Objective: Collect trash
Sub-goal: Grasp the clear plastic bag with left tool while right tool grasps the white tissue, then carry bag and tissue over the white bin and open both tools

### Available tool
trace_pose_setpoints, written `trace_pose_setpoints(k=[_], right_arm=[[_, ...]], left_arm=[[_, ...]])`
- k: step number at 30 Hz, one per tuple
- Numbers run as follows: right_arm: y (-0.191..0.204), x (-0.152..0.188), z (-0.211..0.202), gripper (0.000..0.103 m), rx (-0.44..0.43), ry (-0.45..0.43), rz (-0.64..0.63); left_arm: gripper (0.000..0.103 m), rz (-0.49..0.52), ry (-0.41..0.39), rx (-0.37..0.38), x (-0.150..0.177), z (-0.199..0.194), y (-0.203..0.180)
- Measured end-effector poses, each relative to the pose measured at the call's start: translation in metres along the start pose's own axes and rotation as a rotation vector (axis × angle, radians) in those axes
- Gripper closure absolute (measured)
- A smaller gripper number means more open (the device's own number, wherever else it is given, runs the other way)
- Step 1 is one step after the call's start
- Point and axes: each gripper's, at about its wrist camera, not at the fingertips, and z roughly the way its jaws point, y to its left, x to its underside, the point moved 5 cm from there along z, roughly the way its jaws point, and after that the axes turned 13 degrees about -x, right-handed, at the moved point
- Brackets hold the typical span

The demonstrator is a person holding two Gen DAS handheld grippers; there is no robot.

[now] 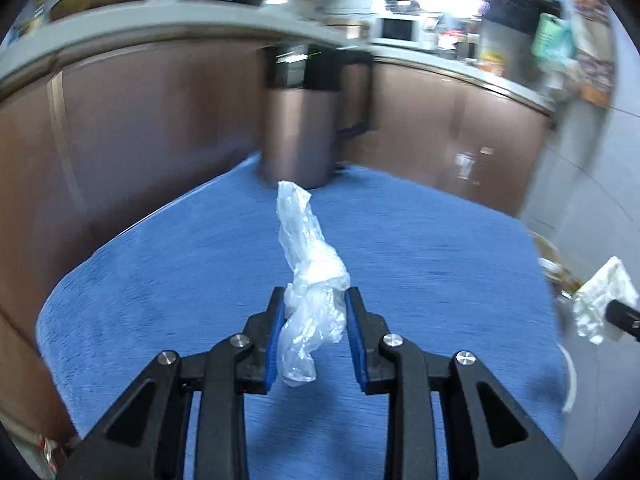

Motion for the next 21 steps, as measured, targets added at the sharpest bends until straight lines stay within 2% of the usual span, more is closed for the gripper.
trace_pose_setpoints(k=[6,10,13,17,21], right_arm=[[-0.074,0.036,-0.09,0.094,0.19,-0.08,0.132],[-0.111,0.06,-0.128,0.094,0.3,-0.099,0.181],[-0.138,0.077,-0.144,0.094,0.347,-0.104,0.223],[-0.164,0.087,-0.145,0.093,0.372,-0.113,0.266],[-0.194,0.091,-0.147,0.091,0.388,-0.124,0.298]], left_arm=[[0.076,0.147,-0.043,0.163,0.001,-0.052,-0.092],[0.076,0.262,-0.044,0.264,0.009,-0.077,-0.162],[0.076,0.341,-0.026,0.323,0.015,-0.088,-0.212],[0.075,0.432,0.014,0.402,0.027,-0.094,-0.279],[0.073,0.481,0.066,0.46,0.034,-0.088,-0.333]])
